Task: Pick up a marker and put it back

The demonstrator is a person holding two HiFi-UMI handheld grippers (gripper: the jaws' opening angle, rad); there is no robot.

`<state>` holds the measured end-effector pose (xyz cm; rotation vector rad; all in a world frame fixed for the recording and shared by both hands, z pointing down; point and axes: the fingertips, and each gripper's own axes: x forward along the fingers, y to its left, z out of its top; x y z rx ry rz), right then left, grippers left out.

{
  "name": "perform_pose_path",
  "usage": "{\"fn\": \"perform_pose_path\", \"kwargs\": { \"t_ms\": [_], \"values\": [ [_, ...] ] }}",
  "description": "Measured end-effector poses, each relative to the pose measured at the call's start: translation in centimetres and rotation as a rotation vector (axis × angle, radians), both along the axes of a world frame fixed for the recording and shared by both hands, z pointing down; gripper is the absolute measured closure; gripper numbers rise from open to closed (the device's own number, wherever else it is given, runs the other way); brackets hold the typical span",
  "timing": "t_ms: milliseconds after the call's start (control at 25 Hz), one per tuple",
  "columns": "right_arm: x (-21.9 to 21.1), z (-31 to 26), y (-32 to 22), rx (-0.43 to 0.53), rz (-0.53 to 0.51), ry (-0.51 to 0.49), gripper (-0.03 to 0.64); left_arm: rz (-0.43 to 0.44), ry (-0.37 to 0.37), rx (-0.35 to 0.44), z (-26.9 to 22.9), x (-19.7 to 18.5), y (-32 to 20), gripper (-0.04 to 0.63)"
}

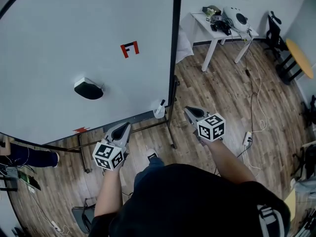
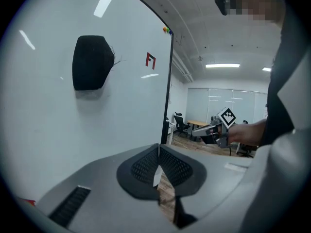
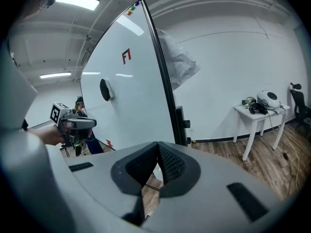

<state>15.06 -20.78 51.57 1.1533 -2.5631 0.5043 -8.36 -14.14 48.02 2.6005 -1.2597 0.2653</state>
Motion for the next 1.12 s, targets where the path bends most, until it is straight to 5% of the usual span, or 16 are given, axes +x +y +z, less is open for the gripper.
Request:
{"fn": "perform_pose_path", "kwargs": {
  "t_ms": [1120],
  "values": [
    [-4.8,8.3,-7.1,-0.128,-0.016,-0.015,0.583,0.075,0.016,-0.06,3.2,-0.9,-6.3,0.578]
  ]
}}
